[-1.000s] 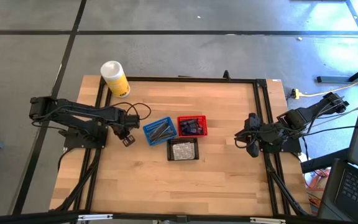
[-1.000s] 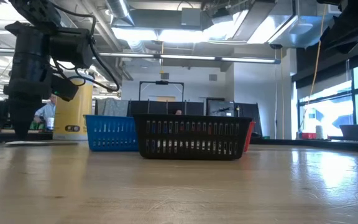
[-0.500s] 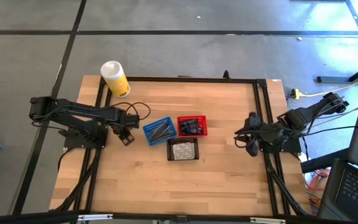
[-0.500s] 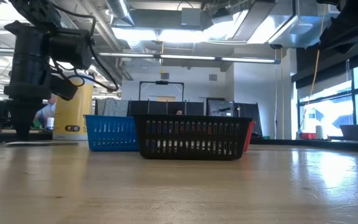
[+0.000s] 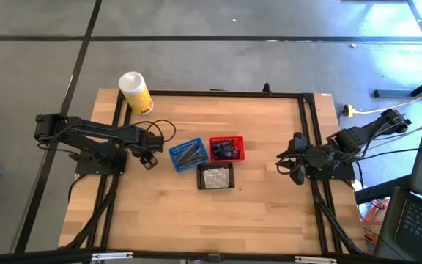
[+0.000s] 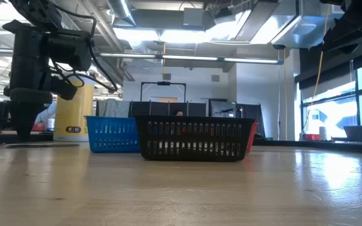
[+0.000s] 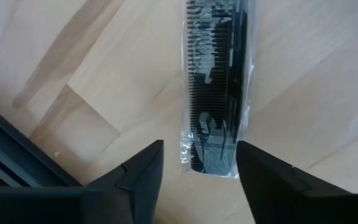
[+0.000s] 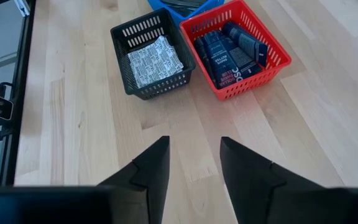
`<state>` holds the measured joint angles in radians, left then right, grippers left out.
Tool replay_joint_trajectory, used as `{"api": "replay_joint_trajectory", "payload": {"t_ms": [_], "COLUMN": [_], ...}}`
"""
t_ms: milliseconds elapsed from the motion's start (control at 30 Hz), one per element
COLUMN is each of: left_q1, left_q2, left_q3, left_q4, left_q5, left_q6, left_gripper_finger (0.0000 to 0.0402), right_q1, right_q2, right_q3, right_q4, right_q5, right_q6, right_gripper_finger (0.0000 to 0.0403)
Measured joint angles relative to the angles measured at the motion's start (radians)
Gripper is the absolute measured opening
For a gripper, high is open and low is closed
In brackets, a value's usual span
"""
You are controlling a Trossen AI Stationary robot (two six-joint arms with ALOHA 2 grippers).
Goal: Pick & Place Travel size toiletries
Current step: Put the black comb into the blue bin
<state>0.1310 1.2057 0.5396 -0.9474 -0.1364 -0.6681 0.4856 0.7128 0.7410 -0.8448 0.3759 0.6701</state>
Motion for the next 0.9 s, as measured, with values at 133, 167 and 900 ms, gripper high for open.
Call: {"api": "replay_joint_trajectory", "payload": {"t_ms": [133,167,900], "left_q1": [0.0,0.0,0.105], "left_q2": [0.0,0.0,-0.003], "left_q3": [0.0,0.0,-0.097], "left_q4": [0.002,0.003,0.152], "left_q5": [0.004,0.001,0.167], "left_q6": [0.0,0.0,0.036], "left_gripper_finger": [0.0233,0.0242,0.0236], "right_q1": [0.0,0.0,0.0], "right_q2": [0.0,0.0,0.0], "right_q3": [0.0,0.0,0.0], "right_q4": [0.0,0.0,0.0], "right_q5": [0.0,0.0,-0.002], "right_q6": [0.0,0.0,0.0], "right_gripper_finger": [0.0148,0.0149,0.0169]}}
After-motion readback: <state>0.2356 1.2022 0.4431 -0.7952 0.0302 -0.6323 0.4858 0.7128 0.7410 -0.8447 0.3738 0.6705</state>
